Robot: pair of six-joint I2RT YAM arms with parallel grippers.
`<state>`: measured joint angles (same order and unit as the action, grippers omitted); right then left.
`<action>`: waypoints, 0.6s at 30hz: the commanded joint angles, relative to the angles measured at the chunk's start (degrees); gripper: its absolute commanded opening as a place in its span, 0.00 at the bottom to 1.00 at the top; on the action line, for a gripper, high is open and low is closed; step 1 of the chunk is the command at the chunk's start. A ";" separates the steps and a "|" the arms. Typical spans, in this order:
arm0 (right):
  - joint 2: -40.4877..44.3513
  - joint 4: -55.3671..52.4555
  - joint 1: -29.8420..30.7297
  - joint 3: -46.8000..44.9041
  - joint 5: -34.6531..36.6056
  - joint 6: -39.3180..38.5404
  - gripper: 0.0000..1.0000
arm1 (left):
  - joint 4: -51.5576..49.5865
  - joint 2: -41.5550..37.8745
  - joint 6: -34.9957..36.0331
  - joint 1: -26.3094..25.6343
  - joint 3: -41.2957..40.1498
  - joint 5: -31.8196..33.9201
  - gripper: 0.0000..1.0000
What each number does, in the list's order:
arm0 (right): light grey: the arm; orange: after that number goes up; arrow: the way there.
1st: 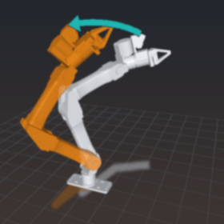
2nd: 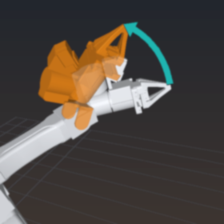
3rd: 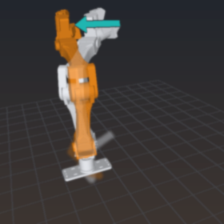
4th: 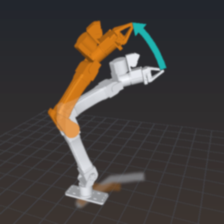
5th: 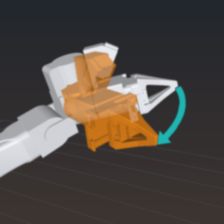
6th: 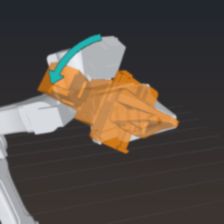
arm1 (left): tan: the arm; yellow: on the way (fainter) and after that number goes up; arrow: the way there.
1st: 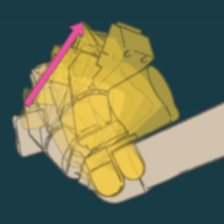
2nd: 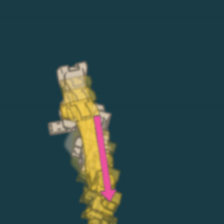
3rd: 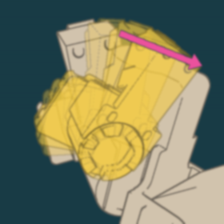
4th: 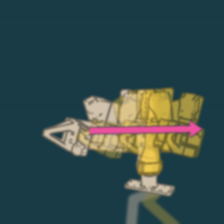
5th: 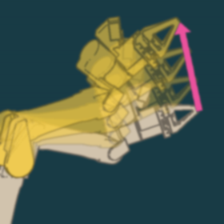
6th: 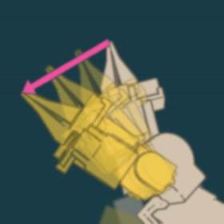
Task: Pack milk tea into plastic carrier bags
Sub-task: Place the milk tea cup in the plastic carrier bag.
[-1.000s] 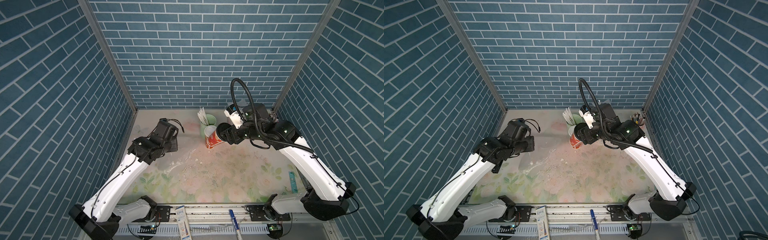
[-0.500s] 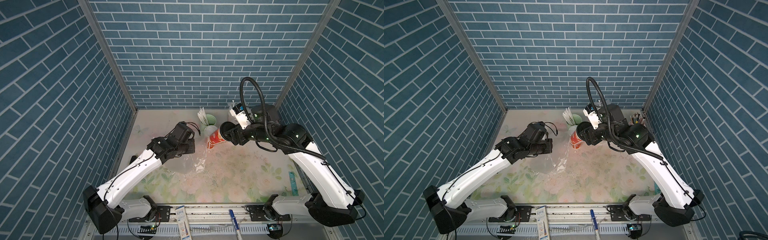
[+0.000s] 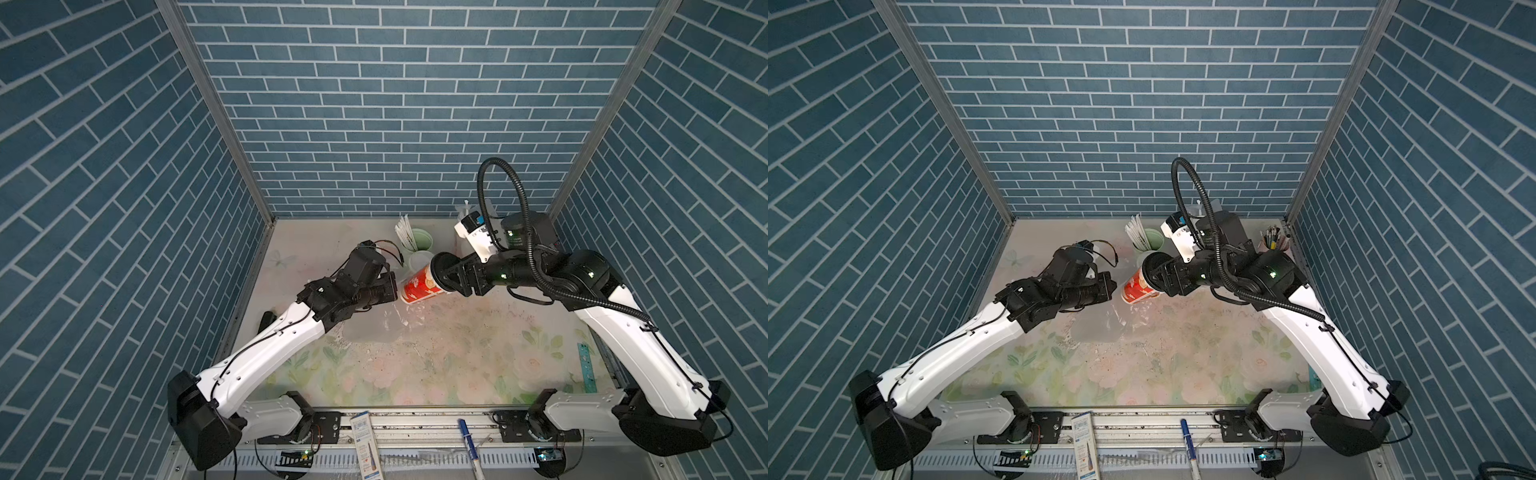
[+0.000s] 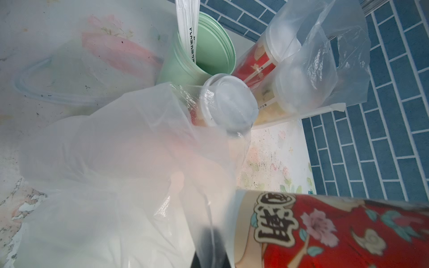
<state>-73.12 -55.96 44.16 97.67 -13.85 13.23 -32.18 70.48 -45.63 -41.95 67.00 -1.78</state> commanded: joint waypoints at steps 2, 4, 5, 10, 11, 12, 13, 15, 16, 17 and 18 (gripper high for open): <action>2.45 4.43 -0.08 -1.88 -4.47 3.29 0.63 | 4.39 -2.41 -2.18 -0.20 -2.01 1.52 0.00; 2.55 6.38 -0.15 -3.77 -5.92 4.52 0.63 | 5.02 -3.43 -2.80 -0.20 -2.56 2.64 0.00; 2.47 7.20 -0.15 -4.66 -6.50 5.13 0.63 | 5.03 -3.99 -3.02 -0.16 -2.87 3.50 0.00; 2.11 9.75 0.04 -7.72 -7.58 7.26 0.62 | 6.21 -6.93 -4.19 -0.15 -4.63 6.11 0.00; 2.11 10.35 0.04 -8.37 -7.84 7.64 0.62 | 6.46 -7.46 -4.42 -0.15 -4.94 6.38 0.00; 2.11 11.17 0.09 -8.84 -8.24 8.06 0.62 | 6.65 -7.79 -4.48 -0.15 -5.24 6.60 0.00; 2.11 12.10 0.13 -9.60 -8.75 8.50 0.62 | 6.74 -8.16 -4.67 -0.15 -5.46 6.90 0.00; 1.93 12.89 0.19 -10.25 -8.93 9.00 0.62 | 6.96 -8.44 -4.74 -0.15 -5.74 6.97 0.00; 1.80 13.08 0.22 -10.41 -8.71 9.06 0.61 | 7.04 -8.52 -4.79 -0.20 -5.83 6.83 0.00; 1.76 13.13 0.31 -10.48 -8.29 9.01 0.62 | 7.05 -8.38 -4.78 -0.16 -5.83 6.59 0.00; 1.68 13.33 0.27 -10.59 -8.01 9.03 0.62 | 7.05 -8.40 -4.89 -0.19 -5.83 6.49 0.00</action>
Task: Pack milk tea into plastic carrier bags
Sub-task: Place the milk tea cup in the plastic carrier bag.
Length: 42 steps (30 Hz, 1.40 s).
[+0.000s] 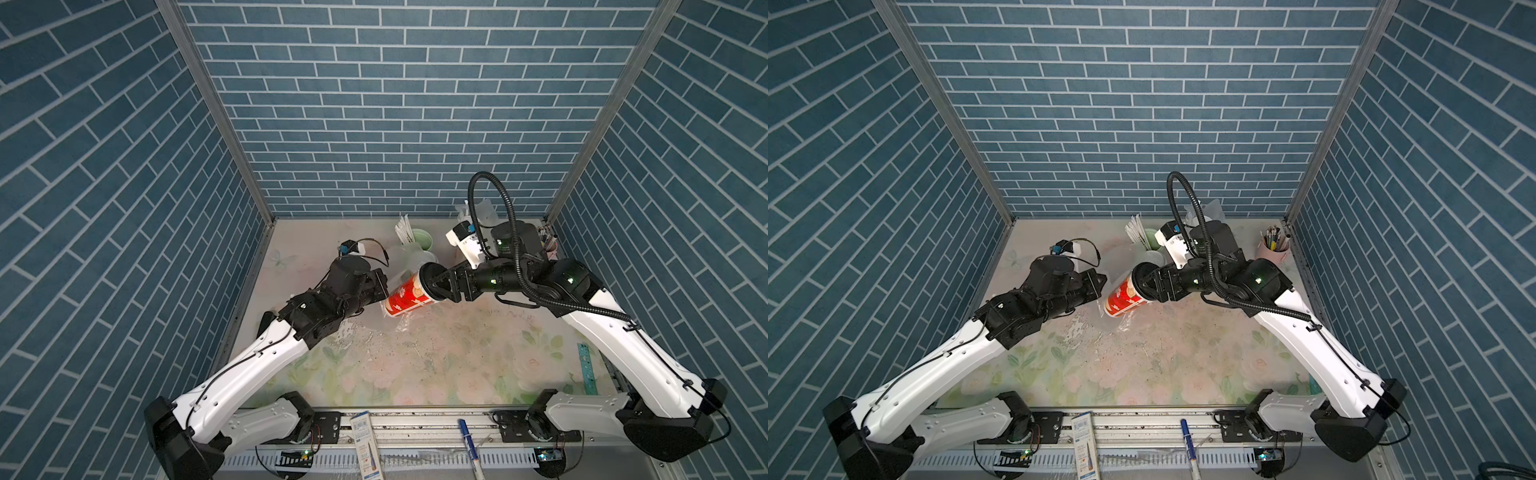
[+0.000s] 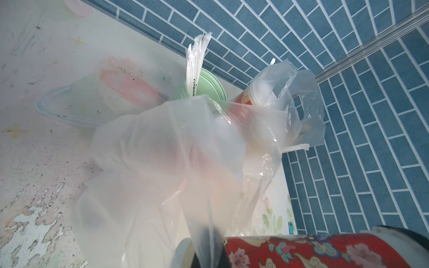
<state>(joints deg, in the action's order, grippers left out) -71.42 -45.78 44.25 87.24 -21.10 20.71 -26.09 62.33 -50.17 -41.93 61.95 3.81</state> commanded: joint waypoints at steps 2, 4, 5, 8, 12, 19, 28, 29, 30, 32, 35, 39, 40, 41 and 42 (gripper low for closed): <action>-0.12 3.87 0.22 -0.51 -0.60 1.69 0.62 | 1.51 -0.30 -0.79 -0.19 -1.00 0.59 0.00; -0.45 4.92 0.23 -0.97 -0.45 2.04 0.62 | 2.25 -0.60 -1.40 -0.20 -1.29 0.34 0.00; -0.77 5.27 0.33 -1.10 -0.34 2.23 0.61 | 2.73 -0.70 -1.67 -0.21 -1.47 0.31 0.00; -2.32 5.50 0.64 -1.09 0.59 2.32 0.61 | 3.23 -1.61 -2.20 -0.22 -1.97 0.96 0.00; -4.34 5.07 1.89 -0.31 2.09 1.84 0.60 | 2.71 -3.18 -2.61 -0.21 -2.27 2.19 0.00; -7.70 3.12 5.26 2.06 6.22 0.04 0.60 | 4.22 -5.18 -4.41 -0.19 -3.54 2.89 0.00; -9.43 7.80 6.99 0.33 5.15 0.20 0.59 | 6.40 -6.54 -6.30 -0.18 -5.34 3.96 0.00; -9.44 8.66 7.07 -0.07 4.41 0.50 0.59 | 6.44 -6.64 -6.37 -0.17 -5.43 4.22 0.00; -9.43 9.45 7.07 -0.39 3.73 0.79 0.59 | 6.57 -6.75 -6.43 -0.23 -5.59 4.30 0.00; -9.44 11.35 7.06 -1.32 1.91 1.58 0.59 | 7.16 -6.96 -6.83 -0.17 -6.03 4.52 0.00; -9.86 13.03 7.17 -2.31 0.24 2.40 0.59 | 7.86 -7.30 -7.23 -0.17 -6.56 4.94 0.00; -11.28 13.11 7.38 -2.83 -0.34 2.71 0.59 | 9.02 -7.83 -7.55 -0.18 -6.85 4.98 0.00; -11.74 12.64 7.52 -2.78 -0.30 2.67 0.59 | 9.12 -7.99 -7.57 -0.19 -6.85 5.13 0.00; -12.19 11.97 7.69 -2.46 -0.03 2.46 0.59 | 9.17 -8.15 -7.48 -0.17 -6.75 5.29 0.00; -12.53 11.07 7.69 -2.25 0.45 2.20 0.59 | 9.08 -8.28 -7.44 -0.22 -6.76 5.40 0.00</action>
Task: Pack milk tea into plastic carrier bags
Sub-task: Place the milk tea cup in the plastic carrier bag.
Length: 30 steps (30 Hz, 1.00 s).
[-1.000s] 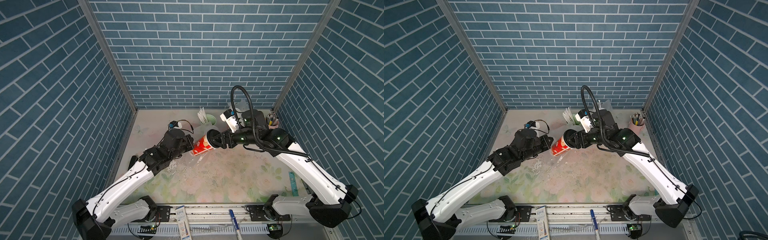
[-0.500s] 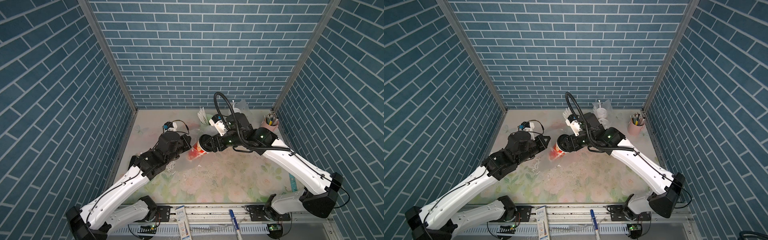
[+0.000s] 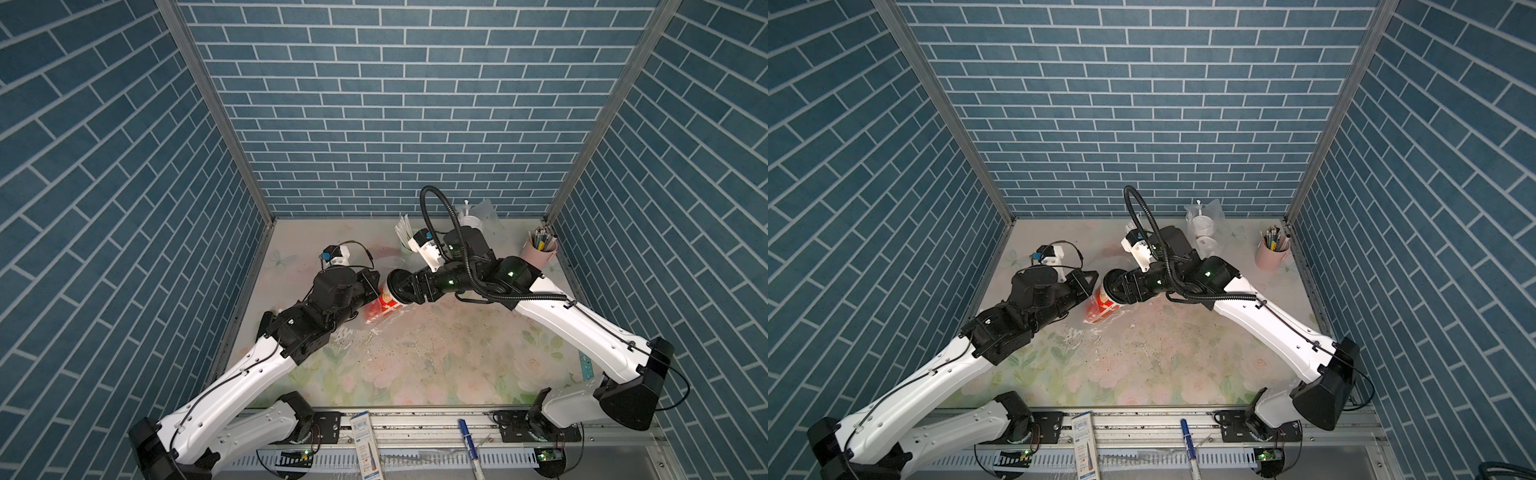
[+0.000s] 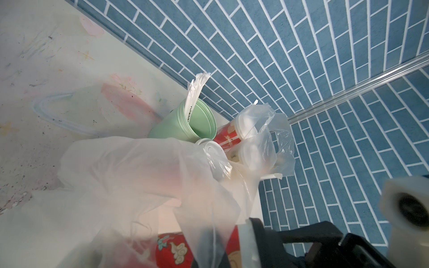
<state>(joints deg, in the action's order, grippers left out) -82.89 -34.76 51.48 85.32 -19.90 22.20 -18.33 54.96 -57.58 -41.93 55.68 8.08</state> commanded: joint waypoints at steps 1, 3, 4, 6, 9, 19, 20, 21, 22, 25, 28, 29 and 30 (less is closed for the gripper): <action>-1.44 -1.09 0.55 0.06 0.01 0.34 0.58 | 1.28 -1.21 0.01 -0.19 -0.40 1.39 0.00; -2.00 -3.58 0.78 0.82 1.72 -0.49 0.58 | 1.10 -1.69 0.06 -0.18 -0.48 1.91 0.00; -2.46 -4.83 0.86 1.21 2.64 -0.95 0.58 | 0.97 -2.06 0.02 -0.19 -0.53 2.11 0.00; -3.14 -7.15 1.14 1.75 4.08 -1.83 0.58 | 0.92 -2.64 0.01 -0.17 -0.73 2.59 0.00; -3.89 -9.79 1.56 2.22 6.51 -3.00 0.58 | 0.92 -3.65 -0.31 -0.18 -1.08 3.26 0.00; -3.46 -5.60 2.91 2.04 7.94 -3.60 0.57 | 2.11 -4.42 -2.42 -0.18 -2.88 3.12 0.00; -3.15 -4.81 2.92 2.05 8.09 -3.56 0.57 | 2.23 -4.43 -2.57 -0.22 -3.07 3.04 0.00; -2.89 -4.19 2.92 1.93 8.06 -3.56 0.57 | 2.17 -4.51 -2.70 -0.21 -3.20 3.01 0.00; -2.59 -3.51 2.88 1.87 7.96 -3.51 0.57 | 2.16 -4.72 -2.79 -0.17 -3.37 3.13 0.00; -2.69 -1.43 2.96 1.22 6.96 -3.24 0.57 | 2.32 -5.21 -3.21 -0.17 -3.78 3.28 0.00; -4.24 -0.02 3.23 0.64 5.34 -2.39 0.57 | 2.83 -5.89 -3.78 -0.21 -4.45 3.53 0.00; -4.95 0.29 3.40 0.64 4.79 -2.21 0.57 | 3.02 -6.07 -4.02 -0.17 -4.73 3.53 0.00; -5.52 0.50 3.60 0.63 4.48 -2.16 0.57 | 3.12 -6.28 -4.18 -0.17 -4.94 3.51 0.00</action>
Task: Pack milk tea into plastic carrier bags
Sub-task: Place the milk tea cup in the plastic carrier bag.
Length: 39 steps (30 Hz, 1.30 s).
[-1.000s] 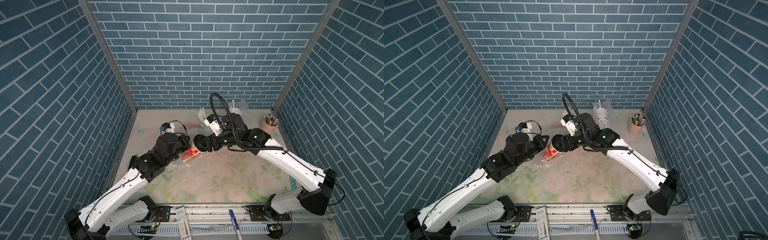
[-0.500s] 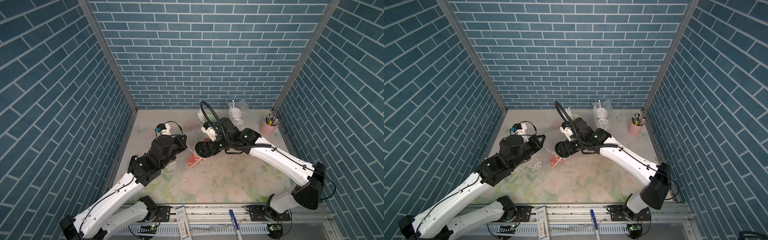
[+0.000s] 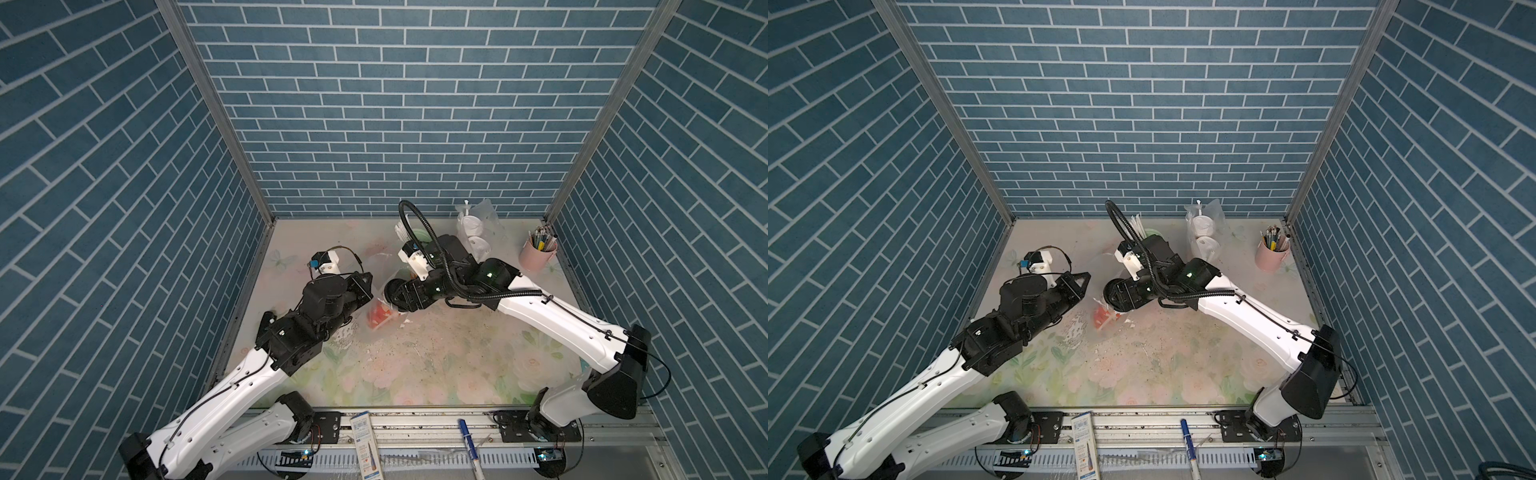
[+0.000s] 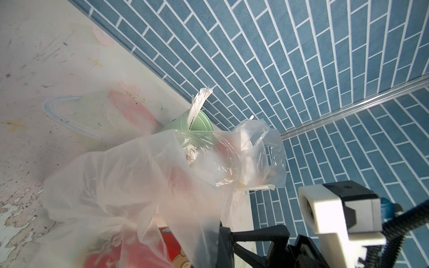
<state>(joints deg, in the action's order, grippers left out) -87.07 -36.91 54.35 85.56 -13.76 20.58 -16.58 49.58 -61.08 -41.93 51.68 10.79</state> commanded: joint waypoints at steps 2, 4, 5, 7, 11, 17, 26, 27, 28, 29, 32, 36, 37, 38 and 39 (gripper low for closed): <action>-2.61 2.90 1.23 0.43 -2.06 -0.57 0.57 | 1.46 -1.23 -1.04 -0.19 -1.36 0.78 0.00; -3.49 3.16 1.58 0.63 -2.69 -0.62 0.57 | 1.30 -1.63 -1.02 -0.22 -1.57 0.82 0.00; -3.95 3.24 1.74 0.66 -3.20 -0.71 0.57 | 1.07 -1.77 -1.03 -0.17 -1.58 0.90 0.00; -4.84 3.08 1.99 0.79 -4.18 -1.10 0.57 | 0.88 -2.12 -0.98 -0.19 -1.67 1.04 0.00; -6.20 1.40 2.77 1.70 -3.83 -1.92 0.57 | 0.59 -3.16 -0.80 -0.21 -2.00 1.75 0.00; -7.83 -8.06 4.90 5.82 2.22 -3.61 0.57 | -1.51 -5.31 0.33 0.17 -2.53 3.96 0.00; -10.43 -20.88 9.97 9.96 7.08 -5.53 0.57 | 0.30 -5.55 0.48 1.39 -4.46 0.41 0.00; -10.78 -21.75 10.28 10.27 7.41 -5.55 0.57 | 0.32 -5.44 0.44 1.41 -4.64 -0.03 0.00; -11.29 -22.54 10.59 10.63 7.71 -5.68 0.57 | 0.23 -5.46 0.63 1.41 -4.85 -0.25 0.00; -11.73 -23.20 10.92 11.14 8.22 -5.72 0.57 | 0.00 -5.53 0.82 1.41 -5.01 -0.32 0.00; -12.89 -23.34 11.57 12.31 9.82 -6.12 0.58 | -1.17 -5.86 1.06 1.48 -5.47 -0.24 0.00; -14.72 -22.69 11.97 13.46 11.66 -6.51 0.63 | -1.85 -5.76 1.23 1.59 -6.07 -0.81 0.00; -15.11 -22.62 12.05 13.67 12.11 -6.64 0.64 | -2.17 -5.73 1.44 1.59 -6.15 -0.90 0.00; -15.51 -22.60 12.16 13.83 12.34 -6.76 0.66 | -2.46 -5.69 1.57 1.59 -6.21 -0.94 0.00; -15.80 -22.68 12.20 13.95 12.50 -6.82 0.68 | -2.62 -5.55 1.79 1.59 -6.21 -0.94 0.00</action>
<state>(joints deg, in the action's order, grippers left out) -101.36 -56.36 66.04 98.02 -3.70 15.94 -19.11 44.36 -60.69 -40.77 46.00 9.82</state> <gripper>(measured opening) 0.730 0.043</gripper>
